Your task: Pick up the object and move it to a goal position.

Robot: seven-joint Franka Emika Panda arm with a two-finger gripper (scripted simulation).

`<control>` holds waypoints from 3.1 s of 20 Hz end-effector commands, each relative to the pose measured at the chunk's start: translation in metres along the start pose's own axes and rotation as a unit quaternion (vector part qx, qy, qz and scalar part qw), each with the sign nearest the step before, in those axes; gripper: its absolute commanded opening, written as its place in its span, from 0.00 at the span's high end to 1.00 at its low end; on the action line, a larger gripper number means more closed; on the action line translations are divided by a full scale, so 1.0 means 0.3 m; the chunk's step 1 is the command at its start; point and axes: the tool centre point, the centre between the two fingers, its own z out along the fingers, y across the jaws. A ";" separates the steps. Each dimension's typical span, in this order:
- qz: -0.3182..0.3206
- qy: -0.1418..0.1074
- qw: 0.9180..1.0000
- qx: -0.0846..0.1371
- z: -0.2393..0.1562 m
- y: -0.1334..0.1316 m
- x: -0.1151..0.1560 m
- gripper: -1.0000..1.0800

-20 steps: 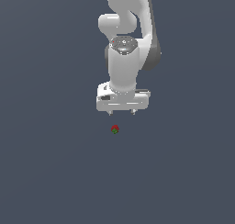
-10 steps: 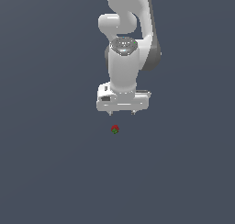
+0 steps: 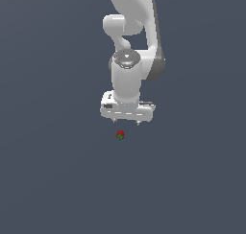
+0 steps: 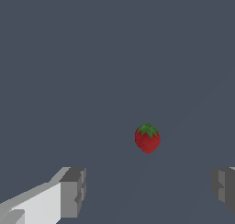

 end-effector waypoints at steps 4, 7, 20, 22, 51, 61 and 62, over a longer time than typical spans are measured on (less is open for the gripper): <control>0.078 -0.003 0.997 -0.001 0.077 0.022 -0.001 0.04; 0.124 -0.004 0.992 -0.002 0.122 0.037 -0.003 0.04; 0.269 -0.006 0.963 -0.010 0.261 0.090 -0.016 0.04; 0.279 -0.006 0.960 -0.011 0.272 0.094 -0.017 0.04; 0.293 -0.006 0.956 -0.012 0.452 0.103 -0.022 1.00; 0.293 -0.005 0.956 -0.011 0.443 0.103 -0.024 1.00; 0.293 -0.005 0.956 -0.011 0.438 0.105 -0.025 1.00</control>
